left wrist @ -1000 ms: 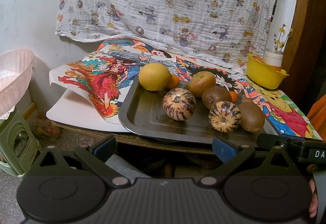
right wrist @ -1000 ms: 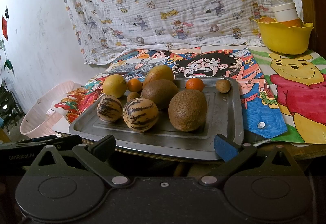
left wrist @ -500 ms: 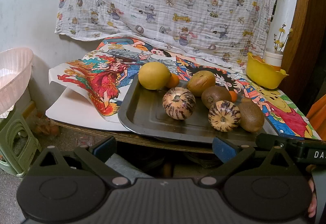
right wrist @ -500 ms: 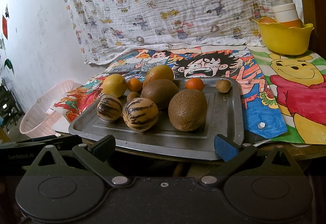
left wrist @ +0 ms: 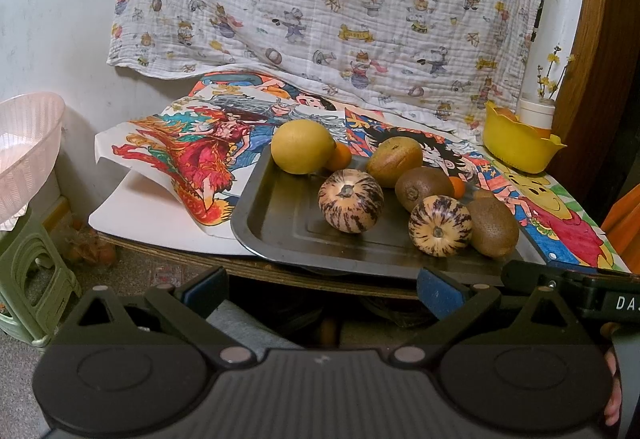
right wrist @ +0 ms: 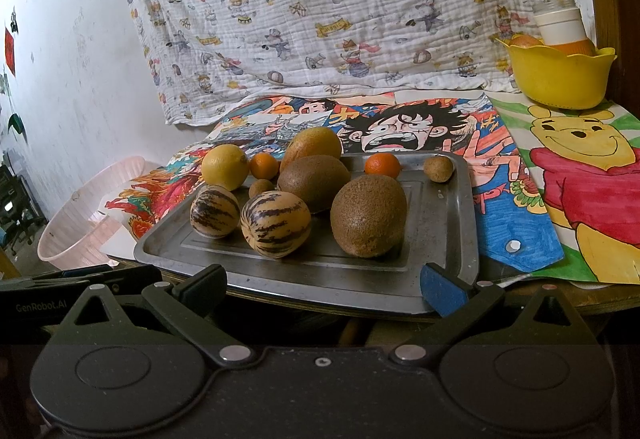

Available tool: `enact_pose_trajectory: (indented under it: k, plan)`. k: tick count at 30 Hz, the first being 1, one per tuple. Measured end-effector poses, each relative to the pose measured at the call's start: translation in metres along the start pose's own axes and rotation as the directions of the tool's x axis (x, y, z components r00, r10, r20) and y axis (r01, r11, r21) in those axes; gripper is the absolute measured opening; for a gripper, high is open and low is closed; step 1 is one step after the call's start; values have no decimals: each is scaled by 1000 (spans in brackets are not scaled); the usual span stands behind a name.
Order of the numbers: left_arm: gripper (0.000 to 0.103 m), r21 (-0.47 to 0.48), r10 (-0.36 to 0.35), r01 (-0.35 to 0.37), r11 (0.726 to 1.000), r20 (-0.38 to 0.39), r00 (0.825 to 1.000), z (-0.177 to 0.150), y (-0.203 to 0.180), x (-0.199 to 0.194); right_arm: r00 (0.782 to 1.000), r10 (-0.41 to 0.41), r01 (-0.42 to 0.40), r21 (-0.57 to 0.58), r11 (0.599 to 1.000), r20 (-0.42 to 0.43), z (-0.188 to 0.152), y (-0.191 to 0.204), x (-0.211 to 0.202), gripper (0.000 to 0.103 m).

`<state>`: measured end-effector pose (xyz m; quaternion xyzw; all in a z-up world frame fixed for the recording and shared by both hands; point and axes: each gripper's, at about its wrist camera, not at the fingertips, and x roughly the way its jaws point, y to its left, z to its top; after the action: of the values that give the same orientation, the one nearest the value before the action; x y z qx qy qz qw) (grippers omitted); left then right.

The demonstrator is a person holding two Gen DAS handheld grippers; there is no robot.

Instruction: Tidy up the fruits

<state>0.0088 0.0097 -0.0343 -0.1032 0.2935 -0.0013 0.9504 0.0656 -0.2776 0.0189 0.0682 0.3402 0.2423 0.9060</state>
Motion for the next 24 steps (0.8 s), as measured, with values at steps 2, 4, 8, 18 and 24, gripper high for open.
enact_pose_trajectory:
  k: [2, 4, 8, 18, 24]
  plan:
    - [103, 0, 1, -1, 1000, 0, 1000, 0, 0, 0, 1000, 0, 0, -1, 1000, 0, 0, 0, 0, 103]
    - [103, -1, 1, -1, 1000, 0, 1000, 0, 0, 0, 1000, 0, 0, -1, 1000, 0, 0, 0, 0, 103]
    - [103, -1, 1, -1, 1000, 0, 1000, 0, 0, 0, 1000, 0, 0, -1, 1000, 0, 0, 0, 0, 103]
    - [103, -18, 2, -2, 1000, 6, 1000, -2, -1, -1, 1000, -1, 1, -3, 1000, -1, 0, 1, 0, 103]
    - [102, 2, 66, -66, 998, -5, 998, 0, -4, 0, 1000, -2, 2, -4, 1000, 0, 0, 1, 0, 103]
